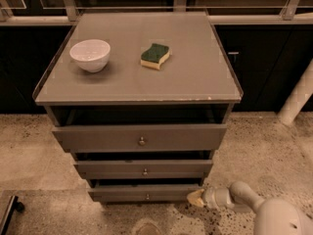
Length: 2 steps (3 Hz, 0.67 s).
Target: Close bottom drawer
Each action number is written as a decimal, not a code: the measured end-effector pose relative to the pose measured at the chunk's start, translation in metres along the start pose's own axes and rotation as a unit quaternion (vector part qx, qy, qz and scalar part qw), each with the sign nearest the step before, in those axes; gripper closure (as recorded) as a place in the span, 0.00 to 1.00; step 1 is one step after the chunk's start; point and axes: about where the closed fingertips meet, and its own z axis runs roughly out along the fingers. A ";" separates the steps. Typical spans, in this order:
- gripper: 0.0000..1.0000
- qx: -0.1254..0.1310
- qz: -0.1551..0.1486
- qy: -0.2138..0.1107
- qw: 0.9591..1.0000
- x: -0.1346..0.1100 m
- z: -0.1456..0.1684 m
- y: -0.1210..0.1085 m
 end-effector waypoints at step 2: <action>1.00 0.016 -0.014 -0.007 1.000 -0.013 -0.003 -0.016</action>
Offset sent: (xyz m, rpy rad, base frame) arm 0.0942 -0.0309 0.0296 -0.0656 -0.1797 -0.0524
